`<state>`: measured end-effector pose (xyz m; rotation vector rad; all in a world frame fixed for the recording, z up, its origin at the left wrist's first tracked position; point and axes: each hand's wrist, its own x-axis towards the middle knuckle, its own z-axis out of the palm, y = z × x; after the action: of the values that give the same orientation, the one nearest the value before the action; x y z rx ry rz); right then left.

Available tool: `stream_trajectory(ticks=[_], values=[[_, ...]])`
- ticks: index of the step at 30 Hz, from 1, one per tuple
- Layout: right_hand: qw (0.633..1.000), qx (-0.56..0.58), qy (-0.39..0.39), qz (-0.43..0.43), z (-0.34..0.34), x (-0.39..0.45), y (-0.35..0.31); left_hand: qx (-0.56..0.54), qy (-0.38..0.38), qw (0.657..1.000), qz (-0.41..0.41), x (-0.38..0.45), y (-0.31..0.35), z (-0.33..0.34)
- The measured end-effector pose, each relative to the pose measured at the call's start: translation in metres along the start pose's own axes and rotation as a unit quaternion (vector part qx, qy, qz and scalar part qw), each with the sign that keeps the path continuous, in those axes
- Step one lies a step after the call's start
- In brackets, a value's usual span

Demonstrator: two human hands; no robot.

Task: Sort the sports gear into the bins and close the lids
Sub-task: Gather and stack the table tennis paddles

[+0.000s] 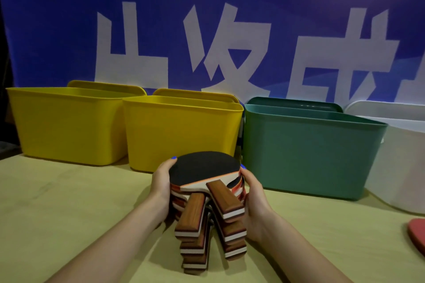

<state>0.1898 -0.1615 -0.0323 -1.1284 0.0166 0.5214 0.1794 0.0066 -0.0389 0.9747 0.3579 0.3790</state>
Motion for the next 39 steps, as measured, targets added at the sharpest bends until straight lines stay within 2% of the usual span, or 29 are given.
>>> stream_trajectory(ticks=[4, 10, 19, 28, 32, 36, 39], values=[[1.000, 0.005, 0.006, 0.002, 0.002, -0.005, -0.001, -0.001, -0.060, 0.998, 0.004, 0.004, -0.005, -0.007], [0.999, 0.029, 0.004, 0.021, 0.008, -0.018, -0.005, 0.014, -0.078, 0.996, 0.035, 0.005, -0.006, -0.008], [0.997, 0.064, -0.027, 0.026, 0.010, -0.019, -0.006, 0.044, -0.037, 0.998, -0.033, 0.001, -0.011, -0.009], [0.998, -0.002, 0.000, 0.057, 0.013, -0.028, -0.015, 0.055, -0.044, 0.997, -0.044, -0.012, -0.003, -0.012], [0.999, -0.041, 0.015, 0.015, 0.008, -0.024, -0.010, 0.067, -0.054, 0.995, -0.047, -0.016, -0.001, -0.012], [0.999, 0.009, 0.008, -0.043, 0.007, -0.018, -0.012, 0.039, -0.071, 0.996, -0.024, -0.019, 0.005, -0.011], [0.997, 0.034, 0.013, -0.073, 0.002, -0.010, -0.014, 0.019, -0.118, 0.988, -0.093, -0.026, 0.010, -0.009]])
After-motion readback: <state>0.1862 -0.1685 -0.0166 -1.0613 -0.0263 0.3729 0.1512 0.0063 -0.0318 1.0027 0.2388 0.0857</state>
